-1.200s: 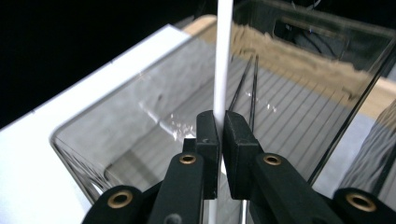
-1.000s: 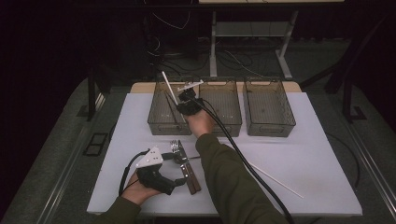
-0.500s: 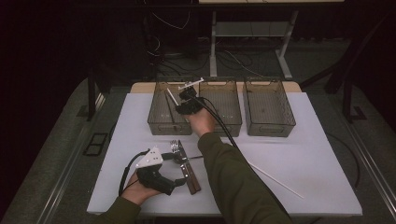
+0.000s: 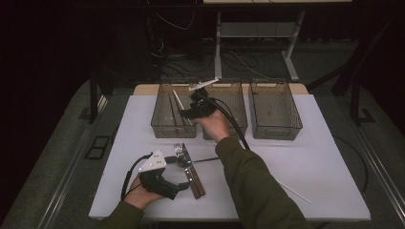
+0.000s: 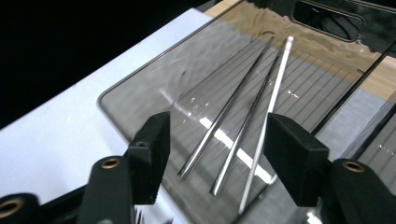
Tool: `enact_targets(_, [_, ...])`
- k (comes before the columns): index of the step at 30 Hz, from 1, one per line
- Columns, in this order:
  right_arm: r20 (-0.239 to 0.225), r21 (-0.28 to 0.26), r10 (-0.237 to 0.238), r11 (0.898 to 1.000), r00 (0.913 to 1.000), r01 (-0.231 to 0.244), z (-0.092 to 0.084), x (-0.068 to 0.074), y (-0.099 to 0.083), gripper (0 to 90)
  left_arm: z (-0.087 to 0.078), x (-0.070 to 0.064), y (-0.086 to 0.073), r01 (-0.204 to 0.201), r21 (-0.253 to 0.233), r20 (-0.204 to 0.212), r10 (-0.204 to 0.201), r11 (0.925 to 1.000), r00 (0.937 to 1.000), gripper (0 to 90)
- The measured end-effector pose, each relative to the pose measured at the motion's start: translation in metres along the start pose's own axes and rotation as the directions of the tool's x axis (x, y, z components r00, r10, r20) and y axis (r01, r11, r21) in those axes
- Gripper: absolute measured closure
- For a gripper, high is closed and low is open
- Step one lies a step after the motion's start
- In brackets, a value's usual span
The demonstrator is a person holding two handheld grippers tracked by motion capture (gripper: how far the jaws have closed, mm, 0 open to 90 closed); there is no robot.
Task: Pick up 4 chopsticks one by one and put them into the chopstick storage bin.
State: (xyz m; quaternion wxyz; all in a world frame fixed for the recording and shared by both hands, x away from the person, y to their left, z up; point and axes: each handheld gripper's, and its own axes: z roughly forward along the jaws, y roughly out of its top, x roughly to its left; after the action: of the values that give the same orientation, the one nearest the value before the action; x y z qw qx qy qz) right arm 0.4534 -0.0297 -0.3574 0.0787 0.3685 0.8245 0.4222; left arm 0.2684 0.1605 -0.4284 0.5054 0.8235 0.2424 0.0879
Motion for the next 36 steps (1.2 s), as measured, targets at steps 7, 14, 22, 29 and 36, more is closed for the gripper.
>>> enact_targets(7, [-0.028, 0.004, -0.040, 0.999, 0.9988, 0.040, -0.027, -0.006, -0.008, 34.6, 0.001, -0.001, 0.000, 0.005, 0.006, 0.001, -0.005, 1.0000, 1.0000, 0.0])
enact_targets(14, [-0.025, -0.005, -0.060, 0.998, 0.9979, 0.060, -0.058, -0.014, -0.020, 28.7, 0.003, -0.001, -0.001, 0.000, 0.018, 0.001, 0.000, 0.9998, 1.0000, 0.0])
enact_targets(22, [-0.029, -0.022, -0.065, 0.998, 0.9975, 0.065, -0.083, -0.026, -0.039, 27.7, 0.003, 0.000, -0.002, 0.006, 0.015, -0.002, -0.006, 0.9999, 1.0000, 0.0])
enact_targets(29, [-0.035, -0.035, -0.075, 0.997, 0.9966, 0.074, -0.096, -0.034, -0.058, 27.9, 0.004, 0.001, -0.003, 0.001, 0.024, 0.001, -0.001, 0.9997, 1.0000, 0.0])
enact_targets(36, [-0.040, -0.054, -0.075, 0.996, 0.9963, 0.073, -0.109, -0.039, -0.076, 27.9, 0.003, 0.003, -0.003, 0.001, 0.019, -0.003, -0.001, 0.9998, 1.0000, 0.0])
